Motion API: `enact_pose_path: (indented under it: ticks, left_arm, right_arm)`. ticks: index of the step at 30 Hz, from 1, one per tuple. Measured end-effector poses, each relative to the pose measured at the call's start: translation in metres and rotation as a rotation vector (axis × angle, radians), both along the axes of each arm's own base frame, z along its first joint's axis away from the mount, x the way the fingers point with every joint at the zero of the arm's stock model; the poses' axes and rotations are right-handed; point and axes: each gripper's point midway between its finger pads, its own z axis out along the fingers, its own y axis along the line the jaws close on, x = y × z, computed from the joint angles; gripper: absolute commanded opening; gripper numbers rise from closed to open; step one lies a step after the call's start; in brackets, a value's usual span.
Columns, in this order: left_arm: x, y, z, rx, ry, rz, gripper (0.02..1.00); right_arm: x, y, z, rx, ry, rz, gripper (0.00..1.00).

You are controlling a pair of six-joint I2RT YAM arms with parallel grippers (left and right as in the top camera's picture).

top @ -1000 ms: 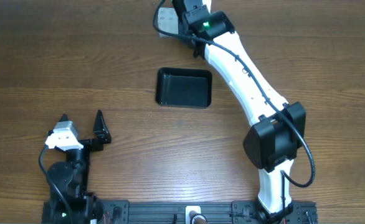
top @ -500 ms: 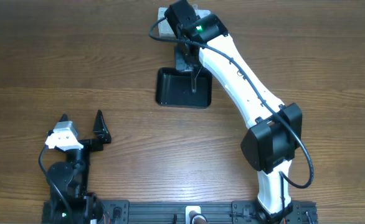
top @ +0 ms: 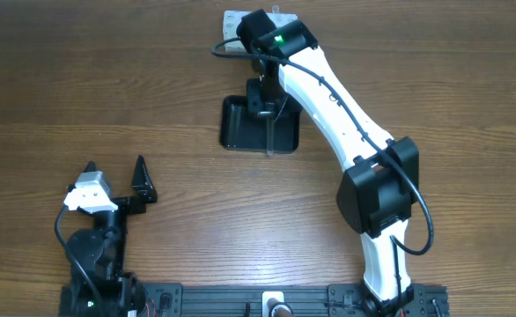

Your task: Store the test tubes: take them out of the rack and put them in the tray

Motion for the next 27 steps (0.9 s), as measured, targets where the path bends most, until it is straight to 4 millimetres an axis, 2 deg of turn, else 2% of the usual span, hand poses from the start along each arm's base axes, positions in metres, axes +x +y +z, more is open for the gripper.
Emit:
enact_pose_path:
  ticks: [7,15,27]
  left_arm:
    - [0.0,0.0,0.0,0.0,0.0,0.0,0.996]
    - [0.0,0.0,0.0,0.0,0.0,0.0,1.0]
    - [0.0,0.0,0.0,0.0,0.0,0.0,0.998]
  right_arm:
    - [0.016,-0.012,-0.002,0.045,-0.005,-0.052,0.012]
    - [0.029,-0.021,-0.019,0.04,0.005,-0.083,0.009]
    - [0.03,-0.023,-0.039,0.013,0.038,-0.082,0.009]
